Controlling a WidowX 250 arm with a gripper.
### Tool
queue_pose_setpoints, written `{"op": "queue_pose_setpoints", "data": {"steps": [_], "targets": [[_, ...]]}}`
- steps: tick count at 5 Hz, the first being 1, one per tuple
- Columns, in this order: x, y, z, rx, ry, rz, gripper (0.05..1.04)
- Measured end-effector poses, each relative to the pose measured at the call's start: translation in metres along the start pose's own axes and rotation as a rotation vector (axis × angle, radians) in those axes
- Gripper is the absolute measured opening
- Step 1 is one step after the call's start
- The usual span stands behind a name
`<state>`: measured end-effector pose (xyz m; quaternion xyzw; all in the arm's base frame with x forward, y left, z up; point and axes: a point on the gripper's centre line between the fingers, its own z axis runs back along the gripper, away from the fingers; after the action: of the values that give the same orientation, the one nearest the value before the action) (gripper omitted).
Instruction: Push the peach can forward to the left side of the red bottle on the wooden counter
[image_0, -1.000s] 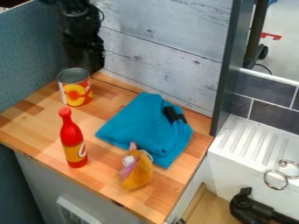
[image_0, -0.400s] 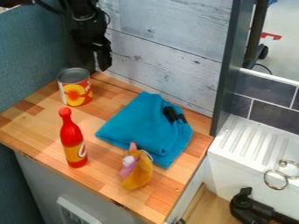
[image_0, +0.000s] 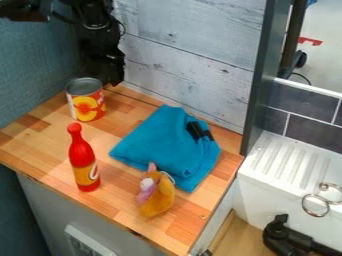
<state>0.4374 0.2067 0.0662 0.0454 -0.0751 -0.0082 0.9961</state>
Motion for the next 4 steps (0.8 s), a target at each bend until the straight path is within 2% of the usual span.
{"op": "queue_pose_setpoints", "data": {"steps": [1,2,3,4], "targets": [[0.001,0.001,-0.005,-0.002,0.011,0.013,1.001],[-0.011,-0.002,-0.018,-0.015,0.057,0.038,1.001],[-0.036,-0.011,-0.033,-0.046,0.131,0.06,1.001],[-0.053,-0.008,-0.019,-0.033,0.132,0.085,1.001]]}}
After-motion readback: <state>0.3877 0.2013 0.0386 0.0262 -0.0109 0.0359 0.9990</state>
